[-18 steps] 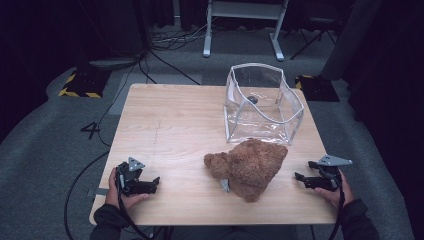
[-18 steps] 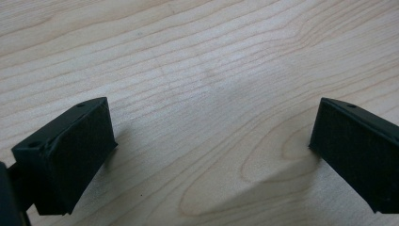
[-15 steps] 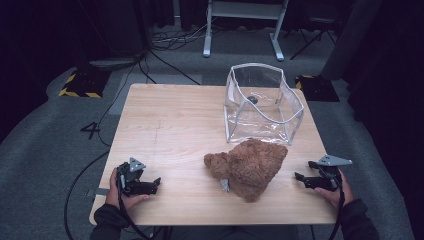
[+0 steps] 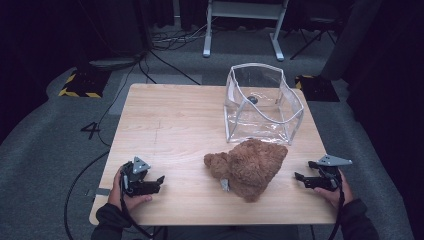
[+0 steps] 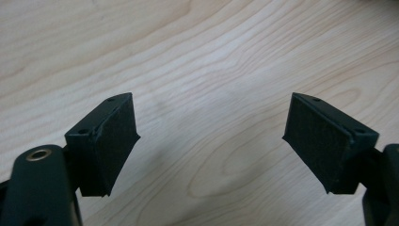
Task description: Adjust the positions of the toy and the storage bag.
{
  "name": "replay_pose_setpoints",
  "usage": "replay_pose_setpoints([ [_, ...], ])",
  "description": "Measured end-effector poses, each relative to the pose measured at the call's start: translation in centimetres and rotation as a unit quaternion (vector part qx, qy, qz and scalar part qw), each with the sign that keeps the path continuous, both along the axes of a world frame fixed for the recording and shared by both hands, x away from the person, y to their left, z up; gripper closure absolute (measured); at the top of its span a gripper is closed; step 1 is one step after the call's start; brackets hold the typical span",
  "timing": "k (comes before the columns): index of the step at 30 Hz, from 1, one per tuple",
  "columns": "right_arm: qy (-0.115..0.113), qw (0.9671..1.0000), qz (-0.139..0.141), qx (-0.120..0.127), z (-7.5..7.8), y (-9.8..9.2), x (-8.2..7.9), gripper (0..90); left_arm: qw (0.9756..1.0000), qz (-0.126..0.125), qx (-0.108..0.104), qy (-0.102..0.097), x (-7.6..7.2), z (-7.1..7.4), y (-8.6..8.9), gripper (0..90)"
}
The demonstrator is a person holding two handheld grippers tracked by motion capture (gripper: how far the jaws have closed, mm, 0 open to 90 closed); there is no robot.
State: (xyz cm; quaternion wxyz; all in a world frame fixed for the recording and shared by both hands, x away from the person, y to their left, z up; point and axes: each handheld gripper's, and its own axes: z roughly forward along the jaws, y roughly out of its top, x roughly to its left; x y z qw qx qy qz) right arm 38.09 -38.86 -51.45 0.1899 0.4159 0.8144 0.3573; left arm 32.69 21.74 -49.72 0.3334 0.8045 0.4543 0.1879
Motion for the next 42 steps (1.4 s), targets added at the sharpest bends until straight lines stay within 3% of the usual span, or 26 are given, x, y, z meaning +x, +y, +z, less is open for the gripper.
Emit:
replay_pose_setpoints([
  [9, 0.0, 1.0, 0.0, 0.0, 0.0, 0.0, 0.0, 18.2, 0.9988, -0.045, 0.005, -0.017, -0.4, 1.8, -2.8, 16.1],
  [12, 0.0, 1.0, 0.0, 0.0, 0.0, 0.0, 0.0, 18.2, 0.9974, -0.068, 0.008, -0.024, -0.6, 2.6, -3.9, 16.0],
  [29, 0.0, 1.0, 0.0, 0.0, 0.0, 0.0, 0.0, 18.2, 0.9928, -0.114, 0.001, -0.036, -0.9, 4.8, -7.2, 15.9],
  [42, 0.0, 1.0, 0.0, 0.0, 0.0, 0.0, 0.0, 18.2, 0.9841, -0.169, -0.015, -0.054, -1.0, 6.7, -10.7, 15.8],
])
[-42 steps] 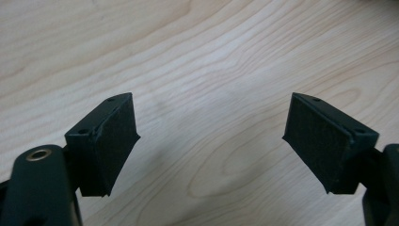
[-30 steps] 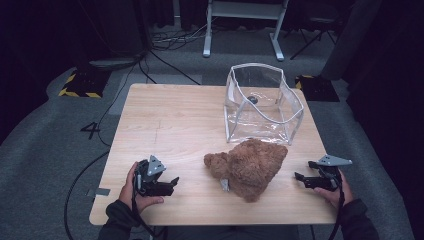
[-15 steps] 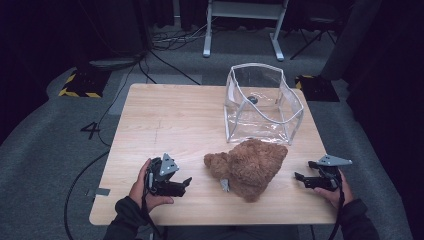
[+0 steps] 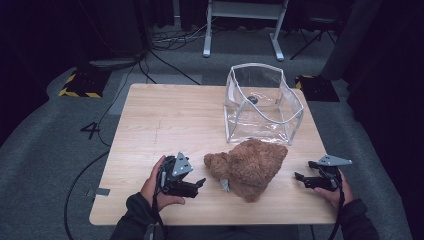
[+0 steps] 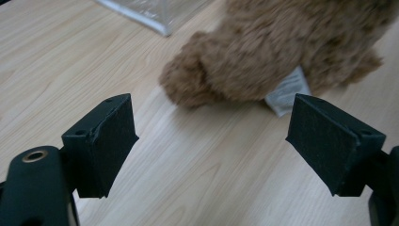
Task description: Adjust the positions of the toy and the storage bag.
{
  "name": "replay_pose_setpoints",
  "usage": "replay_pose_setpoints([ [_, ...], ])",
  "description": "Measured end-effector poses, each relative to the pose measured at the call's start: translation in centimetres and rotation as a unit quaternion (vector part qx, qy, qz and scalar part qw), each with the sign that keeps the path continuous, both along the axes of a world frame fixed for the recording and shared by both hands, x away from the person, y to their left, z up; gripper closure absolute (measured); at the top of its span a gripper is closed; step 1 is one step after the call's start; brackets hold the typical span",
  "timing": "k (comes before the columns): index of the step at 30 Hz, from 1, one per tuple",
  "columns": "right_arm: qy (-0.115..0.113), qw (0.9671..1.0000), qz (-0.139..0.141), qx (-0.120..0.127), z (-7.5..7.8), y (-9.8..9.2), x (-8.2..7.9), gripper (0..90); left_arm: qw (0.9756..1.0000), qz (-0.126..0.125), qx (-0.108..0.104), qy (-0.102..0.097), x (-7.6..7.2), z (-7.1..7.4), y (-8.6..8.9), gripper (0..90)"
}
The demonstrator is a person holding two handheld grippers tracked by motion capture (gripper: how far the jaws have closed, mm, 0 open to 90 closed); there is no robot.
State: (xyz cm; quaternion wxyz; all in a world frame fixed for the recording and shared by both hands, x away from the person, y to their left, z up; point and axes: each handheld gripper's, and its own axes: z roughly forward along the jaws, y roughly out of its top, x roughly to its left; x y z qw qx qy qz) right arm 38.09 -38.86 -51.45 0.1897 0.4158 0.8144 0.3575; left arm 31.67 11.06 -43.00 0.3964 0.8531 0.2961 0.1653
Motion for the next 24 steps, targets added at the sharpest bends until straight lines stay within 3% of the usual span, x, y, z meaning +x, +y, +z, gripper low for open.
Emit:
replay_pose_setpoints([
  [2, 0.0, 1.0, 0.0, 0.0, 0.0, 0.0, 0.0, 18.2, 0.9999, -0.016, -0.006, -0.002, 0.1, 0.4, -1.1, 15.8],
  [5, 0.0, 1.0, 0.0, 0.0, 0.0, 0.0, 0.0, 18.2, 0.9998, -0.02, -0.002, -0.006, 0.0, 0.6, -1.9, 15.8],
  [10, 0.0, 1.0, 0.0, 0.0, 0.0, 0.0, 0.0, 18.2, 0.9983, -0.057, -0.011, -0.009, -0.5, 1.3, -4.1, 15.8],
  [24, 0.0, 1.0, 0.0, 0.0, 0.0, 0.0, 0.0, 18.2, 0.9958, -0.09, -0.017, -0.005, 0.1, 1.1, -7.9, 15.8],
])
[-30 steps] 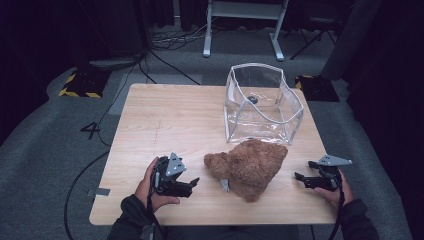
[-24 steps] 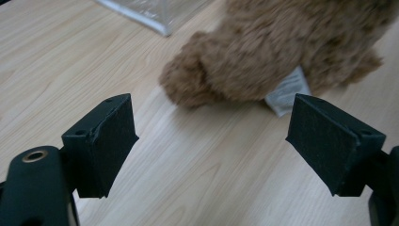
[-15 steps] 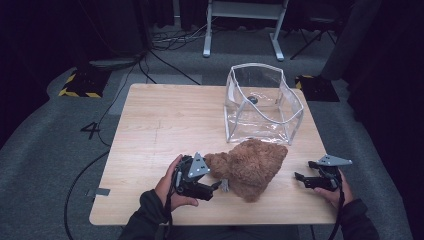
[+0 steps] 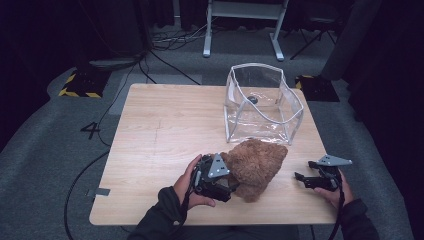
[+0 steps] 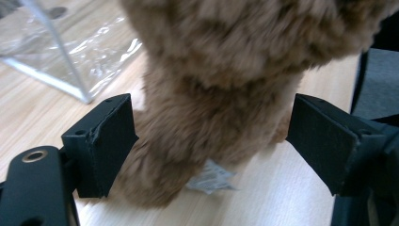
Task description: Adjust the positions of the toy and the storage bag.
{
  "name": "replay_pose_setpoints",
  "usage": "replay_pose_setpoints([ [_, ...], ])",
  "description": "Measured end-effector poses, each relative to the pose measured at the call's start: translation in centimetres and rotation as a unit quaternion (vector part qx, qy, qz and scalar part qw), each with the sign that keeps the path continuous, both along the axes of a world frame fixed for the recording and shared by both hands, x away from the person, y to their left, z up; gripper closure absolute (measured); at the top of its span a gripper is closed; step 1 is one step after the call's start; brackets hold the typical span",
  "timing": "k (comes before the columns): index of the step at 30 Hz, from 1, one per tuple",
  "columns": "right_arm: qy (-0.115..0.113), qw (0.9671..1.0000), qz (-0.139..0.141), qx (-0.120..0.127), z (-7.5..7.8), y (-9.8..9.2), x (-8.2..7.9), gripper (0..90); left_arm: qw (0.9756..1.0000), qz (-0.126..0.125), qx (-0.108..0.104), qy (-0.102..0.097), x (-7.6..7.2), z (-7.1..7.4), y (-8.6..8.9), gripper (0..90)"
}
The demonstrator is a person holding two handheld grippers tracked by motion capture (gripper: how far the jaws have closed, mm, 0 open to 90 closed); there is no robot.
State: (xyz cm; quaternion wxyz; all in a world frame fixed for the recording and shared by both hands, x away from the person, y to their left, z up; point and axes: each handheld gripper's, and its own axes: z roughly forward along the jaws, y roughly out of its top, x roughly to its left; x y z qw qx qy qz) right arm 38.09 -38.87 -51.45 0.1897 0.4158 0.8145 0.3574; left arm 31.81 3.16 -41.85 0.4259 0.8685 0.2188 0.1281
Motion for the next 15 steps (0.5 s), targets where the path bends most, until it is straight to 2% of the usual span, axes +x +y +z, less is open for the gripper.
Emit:
replay_pose_setpoints([
  [2, 0.0, 1.0, 0.0, 0.0, 0.0, 0.0, 0.0, 18.2, 1.0, 0.001, 0.0, -0.002, 0.1, 0.0, -0.3, 15.8],
  [7, 0.0, 1.0, 0.0, 0.0, 0.0, 0.0, 0.0, 18.1, 0.9998, -0.01, -0.016, 0.001, 0.9, 0.1, -1.6, 15.8],
  [8, 0.0, 1.0, 0.0, 0.0, 0.0, 0.0, 0.0, 18.1, 0.9996, -0.012, -0.024, 0.008, 1.3, -0.1, -2.2, 15.7],
  [11, 0.0, 1.0, 0.0, 0.0, 0.0, 0.0, 0.0, 18.1, 0.9995, -0.016, -0.028, 0.008, 1.7, -0.3, -2.9, 15.6],
  [12, 0.0, 1.0, 0.0, 0.0, 0.0, 0.0, 0.0, 18.1, 0.9989, -0.019, -0.04, 0.016, 2.3, -0.6, -3.5, 15.4],
  [15, 0.0, 1.0, 0.0, 0.0, 0.0, 0.0, 0.0, 18.1, 0.9986, -0.019, -0.045, 0.017, 2.8, -0.9, -4.1, 14.8],
])
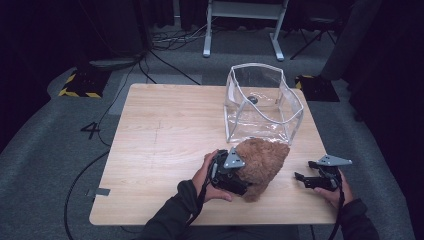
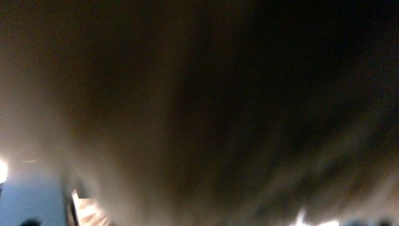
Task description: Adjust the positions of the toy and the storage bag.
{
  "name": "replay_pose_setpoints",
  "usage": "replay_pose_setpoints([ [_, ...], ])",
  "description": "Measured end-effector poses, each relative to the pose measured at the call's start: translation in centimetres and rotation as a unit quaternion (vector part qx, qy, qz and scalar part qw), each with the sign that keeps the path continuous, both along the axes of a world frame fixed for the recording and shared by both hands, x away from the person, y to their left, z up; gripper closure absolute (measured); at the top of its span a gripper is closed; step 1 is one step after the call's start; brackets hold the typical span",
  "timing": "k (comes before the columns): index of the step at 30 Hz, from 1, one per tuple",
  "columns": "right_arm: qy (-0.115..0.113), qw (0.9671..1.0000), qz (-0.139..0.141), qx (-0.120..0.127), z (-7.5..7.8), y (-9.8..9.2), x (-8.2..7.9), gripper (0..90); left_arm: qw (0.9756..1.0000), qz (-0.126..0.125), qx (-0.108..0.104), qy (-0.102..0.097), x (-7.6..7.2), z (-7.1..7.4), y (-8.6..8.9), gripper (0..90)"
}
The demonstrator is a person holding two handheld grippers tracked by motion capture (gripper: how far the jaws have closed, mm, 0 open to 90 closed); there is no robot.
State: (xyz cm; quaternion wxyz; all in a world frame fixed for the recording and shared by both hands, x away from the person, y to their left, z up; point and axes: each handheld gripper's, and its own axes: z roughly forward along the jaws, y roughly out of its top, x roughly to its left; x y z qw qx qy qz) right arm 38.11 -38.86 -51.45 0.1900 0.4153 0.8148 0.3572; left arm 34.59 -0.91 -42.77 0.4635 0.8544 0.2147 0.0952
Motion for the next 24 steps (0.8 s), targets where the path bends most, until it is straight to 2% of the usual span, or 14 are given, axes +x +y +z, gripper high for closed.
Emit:
replay_pose_setpoints([
  [1, 0.0, 1.0, 0.0, 0.0, 0.0, 0.0, 0.0, 18.1, 1.0, 0.003, -0.005, 0.006, 0.2, -0.2, -0.3, 14.8],
  [3, 0.0, 1.0, 0.0, 0.0, 0.0, 0.0, 0.0, 18.1, 1.0, 0.006, 0.007, 0.004, 0.6, -0.8, -0.8, 10.4],
  [5, 0.0, 1.0, 0.0, 0.0, 0.0, 0.0, 0.0, 18.1, 0.9997, 0.002, 0.001, 0.022, 1.2, -1.8, -1.3, 10.0],
  [9, 0.002, 1.0, -0.001, 0.001, 0.0, 0.0, 0.0, 18.1, 0.9999, 0.0, 0.004, 0.014, 1.4, -2.1, -1.7, 15.4],
  [10, 0.002, 1.0, -0.001, 0.0, 0.0, 0.0, 0.0, 18.1, 0.9999, -0.001, 0.01, 0.006, 1.3, -2.1, -2.0, 16.1],
  [12, 0.002, 1.0, -0.001, 0.001, 0.0, 0.0, 0.0, 18.1, 0.9998, -0.007, 0.017, 0.003, 1.3, -2.2, -2.2, 21.6],
  [13, 0.002, 1.0, -0.001, 0.001, 0.0, 0.0, 0.0, 18.1, 0.9997, -0.008, 0.024, -0.005, 1.3, -2.2, -2.3, 21.6],
  [14, 0.002, 1.0, -0.001, 0.0, 0.0, 0.0, 0.0, 18.1, 0.9996, -0.008, 0.027, -0.006, 1.4, -2.2, -2.3, 28.2],
  [15, 0.002, 1.0, -0.001, 0.0, 0.0, 0.0, 0.0, 18.1, 0.9995, -0.01, 0.029, -0.008, 1.5, -2.2, -2.3, 31.0],
  [20, 0.002, 1.0, -0.001, 0.0, 0.0, 0.0, 0.0, 18.1, 0.9995, 0.003, 0.03, -0.007, 1.6, -2.2, -1.8, 44.1],
  [24, 0.001, 1.0, -0.001, 0.0, 0.0, 0.0, 0.0, 18.1, 0.9994, 0.01, 0.032, -0.008, 1.9, -2.1, -1.3, 49.2],
])
